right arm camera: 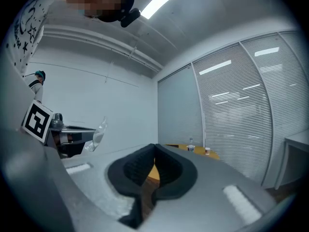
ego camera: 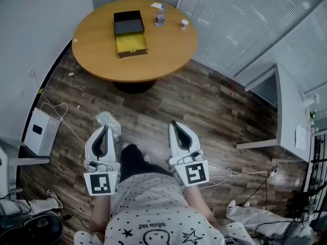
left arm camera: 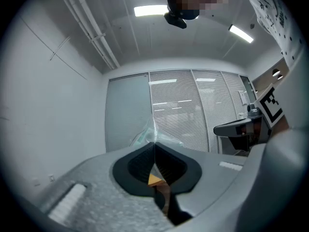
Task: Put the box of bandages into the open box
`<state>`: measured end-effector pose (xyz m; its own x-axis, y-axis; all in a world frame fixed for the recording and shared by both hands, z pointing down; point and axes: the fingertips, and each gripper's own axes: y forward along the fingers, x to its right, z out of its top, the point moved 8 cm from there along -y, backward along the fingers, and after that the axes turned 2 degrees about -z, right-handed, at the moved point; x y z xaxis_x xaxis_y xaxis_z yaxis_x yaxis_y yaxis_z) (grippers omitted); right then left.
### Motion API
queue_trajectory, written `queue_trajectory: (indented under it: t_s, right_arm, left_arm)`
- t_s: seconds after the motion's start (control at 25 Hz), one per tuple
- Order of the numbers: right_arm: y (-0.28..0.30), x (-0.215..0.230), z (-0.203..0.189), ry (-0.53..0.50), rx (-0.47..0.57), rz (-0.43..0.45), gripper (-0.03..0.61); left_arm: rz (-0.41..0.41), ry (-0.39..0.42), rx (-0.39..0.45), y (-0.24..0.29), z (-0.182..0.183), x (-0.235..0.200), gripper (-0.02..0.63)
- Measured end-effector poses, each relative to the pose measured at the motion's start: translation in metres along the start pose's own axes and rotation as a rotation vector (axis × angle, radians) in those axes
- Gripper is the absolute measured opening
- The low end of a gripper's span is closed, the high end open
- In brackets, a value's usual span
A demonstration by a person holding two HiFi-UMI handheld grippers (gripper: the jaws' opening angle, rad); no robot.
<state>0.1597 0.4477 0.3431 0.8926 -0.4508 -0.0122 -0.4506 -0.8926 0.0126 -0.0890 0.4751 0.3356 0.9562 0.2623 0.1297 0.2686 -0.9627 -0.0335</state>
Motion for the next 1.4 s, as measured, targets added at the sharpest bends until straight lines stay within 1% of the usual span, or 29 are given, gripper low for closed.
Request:
queue_trajectory:
  t_s: [0.16, 0.44, 0.56, 0.72, 0.92, 1.08, 1.24, 1.4]
  right_arm:
    - [0.007, 0.007, -0.005, 0.007, -0.014, -0.016, 0.003]
    - [0.049, 0.015, -0.012, 0.028, -0.052, -0.037, 0.003]
    - [0.079, 0.021, -0.011, 0.033, -0.047, -0.049, 0.003]
    - [0.123, 0.026, -0.003, 0.024, -0.066, -0.050, 0.003]
    - [0.174, 0.026, 0.006, 0.028, -0.058, -0.074, 0.003]
    - [0.199, 0.028, -0.003, 0.051, -0.088, -0.120, 0.003]
    - [0.219, 0.027, -0.001, 0.071, -0.076, -0.152, 0.003]
    - [0.229, 0.026, -0.003, 0.053, -0.076, -0.164, 0.003]
  left_arm:
    - [-0.011, 0.006, 0.002, 0.012, 0.002, -0.005, 0.012]
    - [-0.051, -0.035, -0.012, 0.058, -0.004, -0.023, 0.012]
    - [-0.071, -0.041, -0.017, 0.086, -0.007, -0.039, 0.012]
    - [-0.087, -0.044, -0.015, 0.126, -0.004, -0.068, 0.012]
    - [-0.115, -0.035, 0.002, 0.170, -0.001, -0.105, 0.012]
    - [-0.139, -0.032, 0.001, 0.194, -0.006, -0.125, 0.012]
    - [-0.160, -0.043, 0.003, 0.209, -0.011, -0.140, 0.012]
    - [-0.165, -0.059, -0.011, 0.217, -0.016, -0.152, 0.012]
